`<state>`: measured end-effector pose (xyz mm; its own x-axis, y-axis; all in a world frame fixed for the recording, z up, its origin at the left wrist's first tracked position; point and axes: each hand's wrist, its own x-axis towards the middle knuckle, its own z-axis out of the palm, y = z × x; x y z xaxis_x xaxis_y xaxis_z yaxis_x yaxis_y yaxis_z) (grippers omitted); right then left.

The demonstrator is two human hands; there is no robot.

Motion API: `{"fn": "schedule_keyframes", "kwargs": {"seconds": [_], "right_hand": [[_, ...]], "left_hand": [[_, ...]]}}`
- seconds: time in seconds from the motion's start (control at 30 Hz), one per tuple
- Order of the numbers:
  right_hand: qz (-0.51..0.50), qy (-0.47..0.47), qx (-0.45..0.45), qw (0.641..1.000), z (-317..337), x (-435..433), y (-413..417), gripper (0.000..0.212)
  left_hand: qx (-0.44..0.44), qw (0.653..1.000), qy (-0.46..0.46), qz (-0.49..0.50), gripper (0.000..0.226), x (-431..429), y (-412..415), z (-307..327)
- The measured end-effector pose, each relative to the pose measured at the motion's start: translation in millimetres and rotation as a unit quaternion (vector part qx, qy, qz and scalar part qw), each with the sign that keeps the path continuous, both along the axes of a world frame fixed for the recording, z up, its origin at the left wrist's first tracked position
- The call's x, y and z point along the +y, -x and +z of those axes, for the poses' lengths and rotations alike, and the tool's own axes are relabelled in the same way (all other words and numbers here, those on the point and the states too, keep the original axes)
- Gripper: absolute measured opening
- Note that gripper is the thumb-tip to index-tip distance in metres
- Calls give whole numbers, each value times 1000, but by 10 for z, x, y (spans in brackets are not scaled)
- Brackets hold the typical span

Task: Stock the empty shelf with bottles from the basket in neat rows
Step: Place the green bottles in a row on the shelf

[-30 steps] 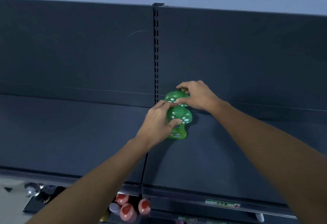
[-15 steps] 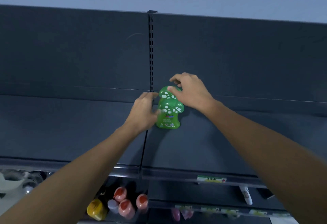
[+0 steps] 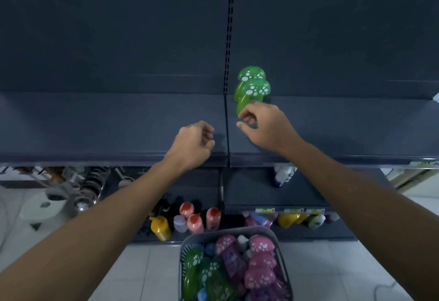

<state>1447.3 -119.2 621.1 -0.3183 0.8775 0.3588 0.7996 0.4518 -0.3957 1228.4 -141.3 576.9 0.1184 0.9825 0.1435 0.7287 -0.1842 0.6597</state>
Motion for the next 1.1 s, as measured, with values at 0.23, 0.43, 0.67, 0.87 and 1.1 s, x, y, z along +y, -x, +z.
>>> {"fn": "schedule_keyframes", "kwargs": {"seconds": [0.23,0.43,0.67,0.87,1.1], "right_hand": [[21,142,-58,988,-927,-508,220,22],[54,274,-107,954,-1910,-847,282,31],[122,374,-177,902,-3161,-1202,456,31],[208,432,-215,851,-4000,-1229,613,43],[285,445,-278,802,-4420,-1273,814,52]], "left_hand": [[52,992,117,2,23,-575,306,-820],[113,964,240,9,18,-1053,400,-1813],[162,926,341,-3,27,-1281,316,-2793],[195,912,359,29,54,-1110,76,-3252],[262,901,343,52,49,-1249,-19,-3612]]}}
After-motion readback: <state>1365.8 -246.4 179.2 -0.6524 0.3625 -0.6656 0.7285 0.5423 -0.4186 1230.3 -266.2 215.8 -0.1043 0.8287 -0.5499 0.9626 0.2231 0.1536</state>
